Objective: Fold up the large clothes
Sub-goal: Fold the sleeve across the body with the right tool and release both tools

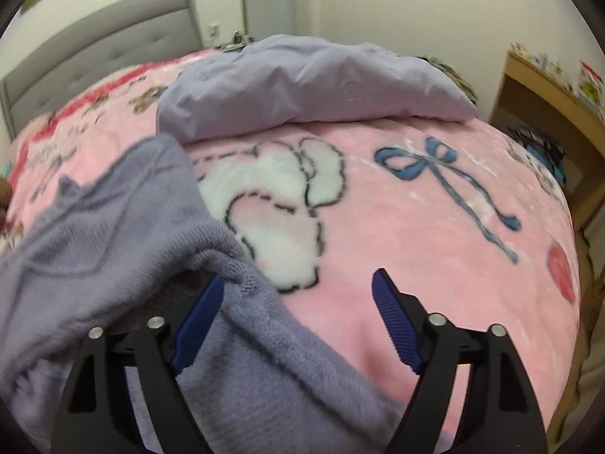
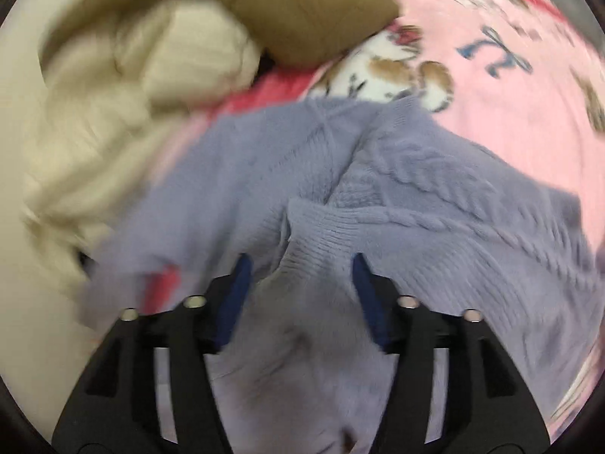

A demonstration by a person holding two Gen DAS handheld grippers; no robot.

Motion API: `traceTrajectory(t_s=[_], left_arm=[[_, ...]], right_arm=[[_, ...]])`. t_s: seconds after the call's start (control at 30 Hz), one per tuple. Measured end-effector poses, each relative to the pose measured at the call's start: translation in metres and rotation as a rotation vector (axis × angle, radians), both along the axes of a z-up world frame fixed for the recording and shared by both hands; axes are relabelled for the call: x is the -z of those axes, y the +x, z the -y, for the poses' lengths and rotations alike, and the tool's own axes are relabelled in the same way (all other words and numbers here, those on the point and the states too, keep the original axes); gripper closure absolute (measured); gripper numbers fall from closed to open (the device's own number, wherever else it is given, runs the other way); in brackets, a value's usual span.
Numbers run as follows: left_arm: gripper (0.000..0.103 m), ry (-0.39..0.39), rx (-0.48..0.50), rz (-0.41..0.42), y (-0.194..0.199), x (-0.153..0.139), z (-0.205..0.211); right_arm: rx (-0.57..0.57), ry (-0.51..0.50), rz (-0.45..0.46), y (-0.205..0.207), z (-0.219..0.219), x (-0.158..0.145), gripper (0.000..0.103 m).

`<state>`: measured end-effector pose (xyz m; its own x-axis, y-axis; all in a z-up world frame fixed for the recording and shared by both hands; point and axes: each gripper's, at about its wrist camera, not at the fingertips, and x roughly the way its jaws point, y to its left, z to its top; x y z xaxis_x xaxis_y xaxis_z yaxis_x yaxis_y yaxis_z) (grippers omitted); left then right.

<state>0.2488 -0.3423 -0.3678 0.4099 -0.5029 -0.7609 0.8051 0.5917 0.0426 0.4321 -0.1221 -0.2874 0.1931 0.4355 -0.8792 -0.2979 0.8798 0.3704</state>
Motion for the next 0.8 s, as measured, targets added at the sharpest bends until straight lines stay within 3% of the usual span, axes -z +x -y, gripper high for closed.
traceTrajectory(t_s=[0.07, 0.13, 0.23, 0.3, 0.37, 0.47, 0.53, 0.6, 0.7, 0.8], left_arm=[[0.022, 0.032, 0.026, 0.023, -0.003, -0.009, -0.004], [0.022, 0.041, 0.026, 0.021, -0.001, -0.022, -0.015], [0.021, -0.015, 0.004, -0.153, 0.021, -0.031, -0.042], [0.021, -0.038, -0.034, -0.216, 0.032, -0.03, -0.065], [0.021, -0.028, -0.082, -0.239, 0.04, -0.03, -0.088], [0.018, -0.035, -0.198, -0.248, 0.058, -0.042, -0.154], [0.013, -0.019, -0.294, -0.253, 0.073, -0.046, -0.189], [0.011, 0.0, -0.399, -0.251, 0.091, -0.047, -0.229], [0.011, 0.063, -0.522, -0.256, 0.115, -0.035, -0.272], [0.011, 0.036, -0.615, -0.316, 0.131, -0.016, -0.301]], right_arm=[[0.071, 0.115, -0.067, -0.005, 0.039, -0.034, 0.04], [0.15, 0.213, -0.067, -0.013, 0.092, -0.076, 0.038], [0.298, 0.275, -0.005, -0.034, 0.174, -0.127, 0.02], [0.387, 0.245, 0.025, -0.05, 0.224, -0.145, 0.02], [0.499, 0.115, 0.137, -0.076, 0.275, -0.152, 0.02], [0.555, -0.172, 0.191, -0.106, 0.307, -0.116, 0.019], [0.532, -0.29, 0.189, -0.123, 0.307, -0.072, 0.029], [0.469, -0.338, 0.234, -0.141, 0.295, -0.035, 0.032], [0.287, -0.483, 0.247, -0.16, 0.26, 0.027, 0.03], [0.232, -0.565, 0.297, -0.17, 0.24, 0.057, 0.031]])
